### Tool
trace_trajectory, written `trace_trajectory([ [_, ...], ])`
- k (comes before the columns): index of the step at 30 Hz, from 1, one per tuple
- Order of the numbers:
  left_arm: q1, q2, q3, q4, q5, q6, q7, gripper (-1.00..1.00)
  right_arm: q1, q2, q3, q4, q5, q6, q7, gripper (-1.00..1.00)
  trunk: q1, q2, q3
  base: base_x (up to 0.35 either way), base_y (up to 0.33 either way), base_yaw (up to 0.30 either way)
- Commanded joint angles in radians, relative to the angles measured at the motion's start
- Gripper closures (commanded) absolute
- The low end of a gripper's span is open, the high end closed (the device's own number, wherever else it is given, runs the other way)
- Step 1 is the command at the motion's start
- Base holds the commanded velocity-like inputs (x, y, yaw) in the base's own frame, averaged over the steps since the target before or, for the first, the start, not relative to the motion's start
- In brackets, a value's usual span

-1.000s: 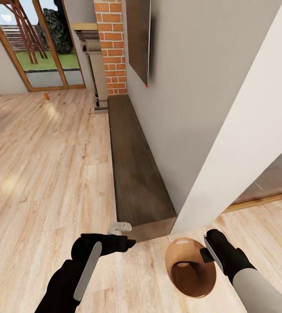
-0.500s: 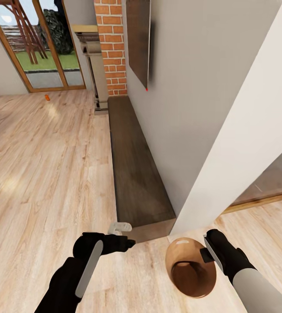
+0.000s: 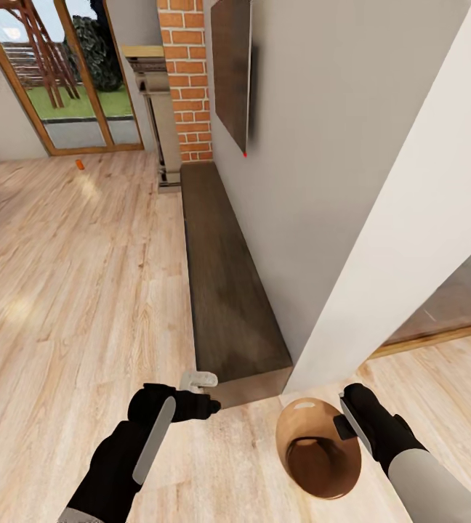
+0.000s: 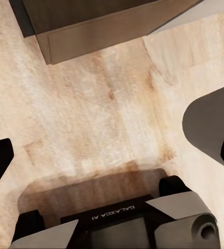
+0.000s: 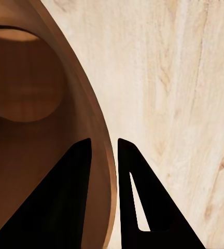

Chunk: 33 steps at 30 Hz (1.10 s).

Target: Put the three can of soda from the living room inside the tash can in the kitchen.

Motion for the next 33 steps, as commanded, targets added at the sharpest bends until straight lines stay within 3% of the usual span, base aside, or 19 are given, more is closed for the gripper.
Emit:
trace_trajectory([
  [1,-0.004,0.0,0.0,0.007,-0.001,0.0,0.001,-1.0,0.0,0.0,0.001,0.0,-0.008,0.0,0.002,1.0,-0.004,0.007,0.003,0.0,0.0,0.0],
  [16,-0.036,0.0,0.0,0.097,0.0,0.0,0.006,-1.0,0.0,0.0,0.002,0.0,-0.008,0.0,0.0,1.0,-0.061,0.112,0.05,0.0,0.0,0.0],
  [33,-0.05,0.0,0.001,0.144,0.001,0.0,0.063,-1.0,0.0,-0.001,0.002,0.0,-0.008,0.0,0.0,1.0,-0.127,0.231,0.104,0.0,0.0,0.0],
])
